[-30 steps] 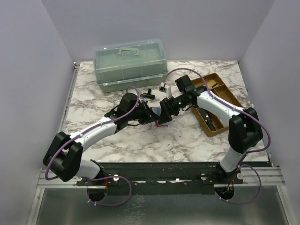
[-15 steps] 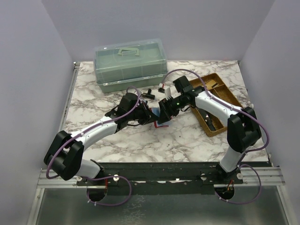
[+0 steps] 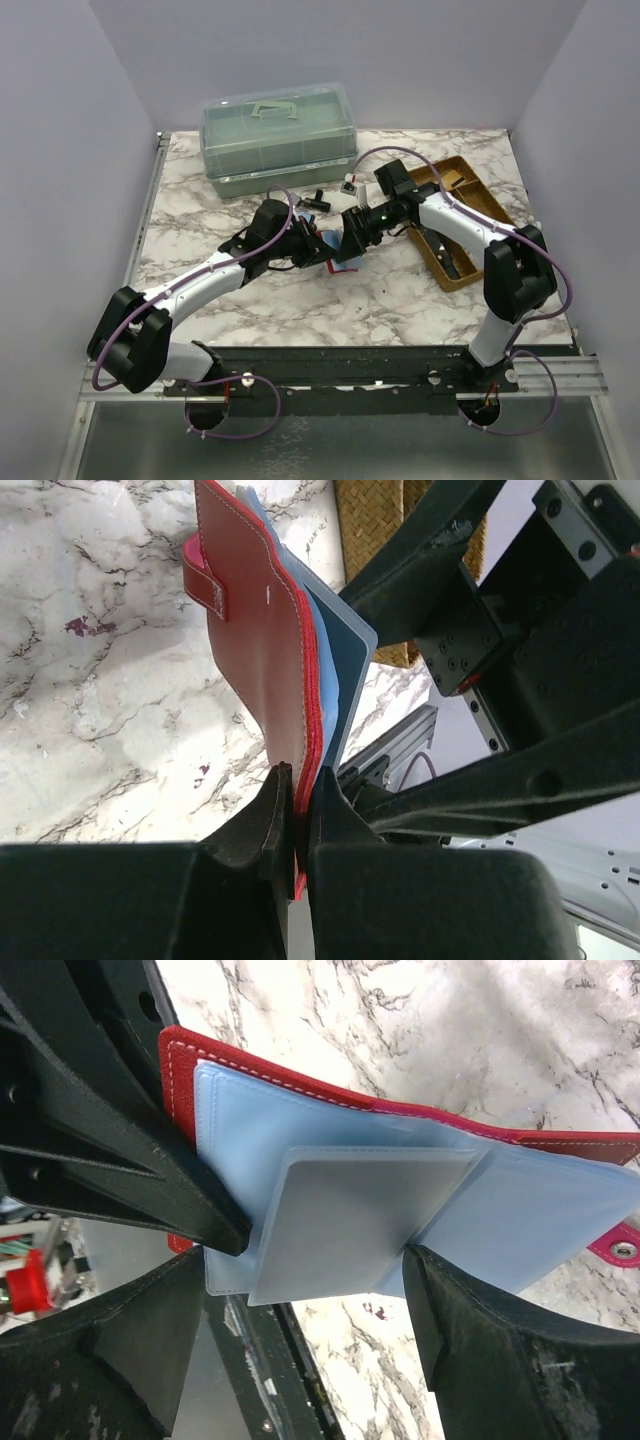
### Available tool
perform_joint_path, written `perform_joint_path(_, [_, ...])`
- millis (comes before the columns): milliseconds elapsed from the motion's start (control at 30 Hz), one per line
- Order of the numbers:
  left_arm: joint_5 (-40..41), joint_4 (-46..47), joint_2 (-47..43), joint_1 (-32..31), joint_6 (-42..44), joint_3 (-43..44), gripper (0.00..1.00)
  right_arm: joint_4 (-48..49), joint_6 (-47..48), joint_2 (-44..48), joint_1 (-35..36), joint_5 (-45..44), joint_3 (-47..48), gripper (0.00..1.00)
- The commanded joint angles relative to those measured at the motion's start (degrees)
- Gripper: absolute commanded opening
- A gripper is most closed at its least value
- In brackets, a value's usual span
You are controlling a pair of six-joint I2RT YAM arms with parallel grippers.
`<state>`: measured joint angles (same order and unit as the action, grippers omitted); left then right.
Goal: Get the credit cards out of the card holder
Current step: Remove the credit card from the card holder.
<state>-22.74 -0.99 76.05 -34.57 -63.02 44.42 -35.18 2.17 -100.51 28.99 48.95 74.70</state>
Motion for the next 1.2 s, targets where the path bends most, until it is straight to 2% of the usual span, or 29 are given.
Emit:
perform_joint_path(0, [-3.1, 1.2, -1.3, 0.0, 0.8, -0.6, 0.0, 2.2, -2.0, -1.6, -1.8, 6.0, -0.5, 0.84])
perform_joint_path(333, [-5.0, 1.7, -0.1, 0.0, 1.5, 0.3, 0.0, 3.1, -4.6, -1.8, -2.0, 4.3, -1.6, 0.8])
perform_joint_path(500, [-6.7, 2.1, 1.0, 0.0, 1.8, 0.6, 0.0, 4.8, -7.8, -2.6, -3.2, 11.1, -2.3, 0.84])
perform_joint_path(667, [-7.6, 2.7, 1.8, 0.0, 1.7, 0.4, 0.0, 4.5, -8.7, -4.2, -3.6, 10.6, -1.3, 0.83])
perform_joint_path(933, [-8.7, 3.8, 3.0, 0.0, 1.8, 0.7, 0.0, 3.9, -7.7, -4.4, -3.6, 6.6, -1.5, 0.78])
perform_joint_path(1167, [-9.2, 6.9, 4.1, 0.3, 0.7, 1.4, 0.0, 2.5, -4.0, -3.5, -3.3, 7.5, -2.0, 0.83])
